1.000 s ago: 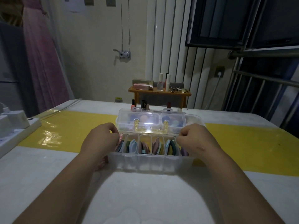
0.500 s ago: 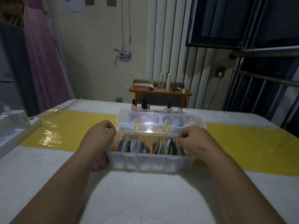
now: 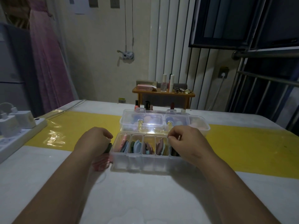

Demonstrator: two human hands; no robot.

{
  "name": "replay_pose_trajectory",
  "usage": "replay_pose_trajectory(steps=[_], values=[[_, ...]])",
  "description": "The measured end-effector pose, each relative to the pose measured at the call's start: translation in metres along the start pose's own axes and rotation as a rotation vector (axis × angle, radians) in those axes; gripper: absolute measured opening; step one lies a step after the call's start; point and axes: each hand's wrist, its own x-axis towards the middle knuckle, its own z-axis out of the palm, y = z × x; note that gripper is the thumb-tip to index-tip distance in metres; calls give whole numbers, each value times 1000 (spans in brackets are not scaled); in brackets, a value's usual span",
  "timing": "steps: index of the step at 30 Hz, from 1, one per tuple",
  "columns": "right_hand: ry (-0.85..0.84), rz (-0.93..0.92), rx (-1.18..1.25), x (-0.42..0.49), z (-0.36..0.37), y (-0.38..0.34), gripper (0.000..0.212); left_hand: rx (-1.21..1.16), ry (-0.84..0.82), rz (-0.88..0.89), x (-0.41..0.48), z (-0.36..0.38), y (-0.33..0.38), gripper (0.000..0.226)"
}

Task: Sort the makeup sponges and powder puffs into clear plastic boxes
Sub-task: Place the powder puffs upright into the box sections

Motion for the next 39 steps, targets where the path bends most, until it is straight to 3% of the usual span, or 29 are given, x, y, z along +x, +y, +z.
replay_pose_trajectory(steps=[5,9,15,22,28,33,39], values=[[-29,-11,-38,1,2,0,15,260,-132,11,-4,6,-3,29],[-36,-10,-50,0,3,1,15,271,-63,32,-6,3,-1,3],[-31,-8,-45,0,3,1,14,209,53,-6,-9,0,-1,28],[-34,-7,-28,0,3,1,15,-32,321,60,-12,-7,12,18],[-31,1,-16,1,4,2,13,-401,475,140,-21,-10,28,13],[-8,-13,-2,2,3,2,14,-653,443,143,-30,-12,42,9],[-8,-24,45,2,3,0,13,-704,307,244,-39,-8,54,18]])
